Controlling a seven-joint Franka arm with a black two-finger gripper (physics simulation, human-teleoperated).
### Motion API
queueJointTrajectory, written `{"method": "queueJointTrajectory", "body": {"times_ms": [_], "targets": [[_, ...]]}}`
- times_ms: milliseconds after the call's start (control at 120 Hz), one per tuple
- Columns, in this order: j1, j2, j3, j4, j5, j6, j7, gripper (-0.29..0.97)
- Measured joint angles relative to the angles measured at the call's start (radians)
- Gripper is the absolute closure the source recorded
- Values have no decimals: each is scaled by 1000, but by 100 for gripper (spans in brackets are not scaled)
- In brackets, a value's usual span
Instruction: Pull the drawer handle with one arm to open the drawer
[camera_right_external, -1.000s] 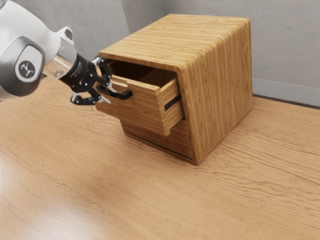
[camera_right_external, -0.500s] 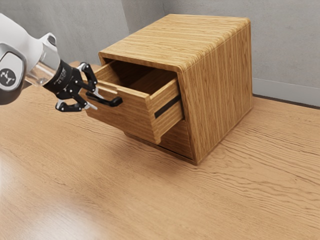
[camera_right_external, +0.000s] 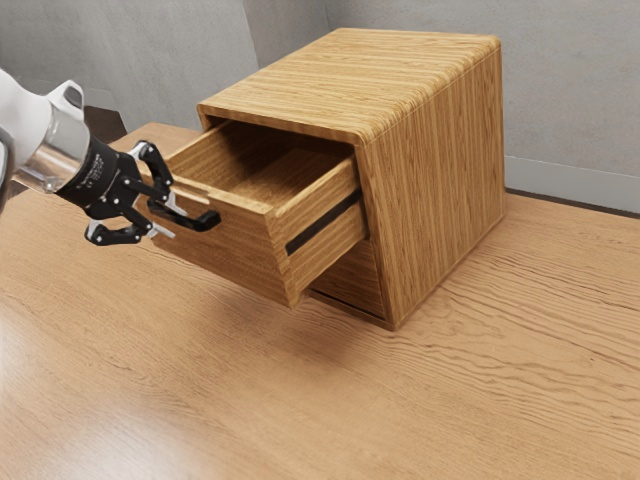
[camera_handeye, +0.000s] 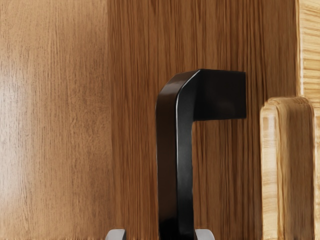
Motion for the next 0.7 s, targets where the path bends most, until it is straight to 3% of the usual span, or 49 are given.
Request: {"method": "queueJointTrajectory", "body": {"times_ms": [558, 700], "targets": [[49, -131, -19, -87, 0, -25, -1, 56], [49, -246, -77, -78, -2, -71, -8, 49]]}}
